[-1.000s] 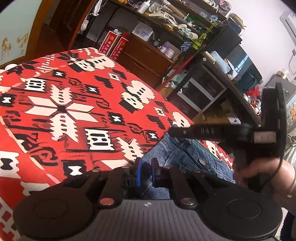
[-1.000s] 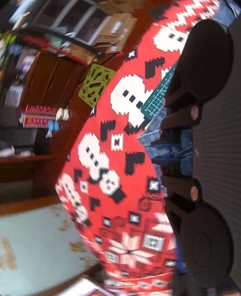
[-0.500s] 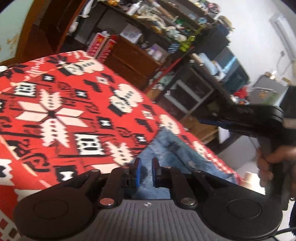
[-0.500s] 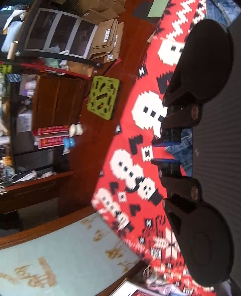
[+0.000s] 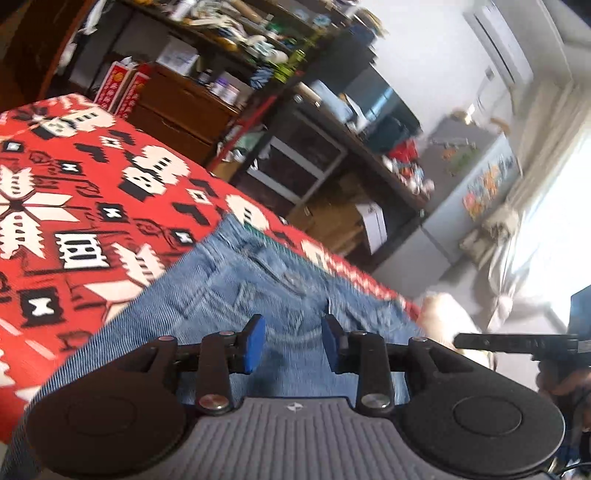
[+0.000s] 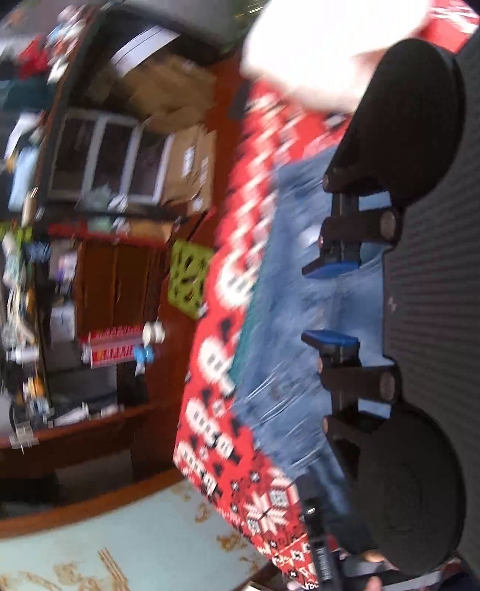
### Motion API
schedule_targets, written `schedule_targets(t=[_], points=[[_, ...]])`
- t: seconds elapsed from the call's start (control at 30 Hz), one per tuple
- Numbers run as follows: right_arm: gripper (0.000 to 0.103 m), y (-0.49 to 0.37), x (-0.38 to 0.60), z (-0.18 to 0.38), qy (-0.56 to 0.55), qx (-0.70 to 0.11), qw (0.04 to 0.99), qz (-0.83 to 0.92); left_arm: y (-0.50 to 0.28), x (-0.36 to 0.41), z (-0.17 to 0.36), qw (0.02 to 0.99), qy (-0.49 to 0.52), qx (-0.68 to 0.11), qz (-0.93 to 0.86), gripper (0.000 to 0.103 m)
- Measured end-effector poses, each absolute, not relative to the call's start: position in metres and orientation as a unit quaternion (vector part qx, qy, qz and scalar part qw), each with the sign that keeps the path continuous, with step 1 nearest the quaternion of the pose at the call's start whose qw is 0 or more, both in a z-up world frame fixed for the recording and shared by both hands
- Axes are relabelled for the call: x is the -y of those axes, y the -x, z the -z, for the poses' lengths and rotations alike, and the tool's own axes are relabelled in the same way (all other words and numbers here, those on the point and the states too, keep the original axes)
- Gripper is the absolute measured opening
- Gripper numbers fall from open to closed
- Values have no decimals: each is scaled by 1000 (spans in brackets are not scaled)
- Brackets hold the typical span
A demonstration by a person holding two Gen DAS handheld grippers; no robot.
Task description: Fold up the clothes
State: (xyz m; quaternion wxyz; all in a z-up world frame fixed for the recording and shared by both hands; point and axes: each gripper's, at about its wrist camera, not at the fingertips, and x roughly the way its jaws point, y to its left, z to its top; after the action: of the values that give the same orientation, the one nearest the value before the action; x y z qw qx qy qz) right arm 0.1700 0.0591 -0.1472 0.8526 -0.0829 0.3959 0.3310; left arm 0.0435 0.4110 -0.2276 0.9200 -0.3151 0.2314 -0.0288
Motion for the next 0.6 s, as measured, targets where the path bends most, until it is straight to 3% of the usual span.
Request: schedule_targets(t=[0.1, 0.3, 0.43, 0.6], points=[[45, -147, -27, 164, 82, -408, 859, -297, -36, -398, 221, 928, 283, -243, 21, 37], [63, -104, 22, 194, 81, -407, 867, -275, -22, -377, 212, 927, 246, -282, -3, 39], [83, -79, 39, 207, 91, -389, 878, -265, -6, -353, 205, 928, 206, -311, -10, 40], [84, -59, 41, 218, 95, -367, 883, -276, -3, -319, 201, 923, 177, -343, -1, 40]])
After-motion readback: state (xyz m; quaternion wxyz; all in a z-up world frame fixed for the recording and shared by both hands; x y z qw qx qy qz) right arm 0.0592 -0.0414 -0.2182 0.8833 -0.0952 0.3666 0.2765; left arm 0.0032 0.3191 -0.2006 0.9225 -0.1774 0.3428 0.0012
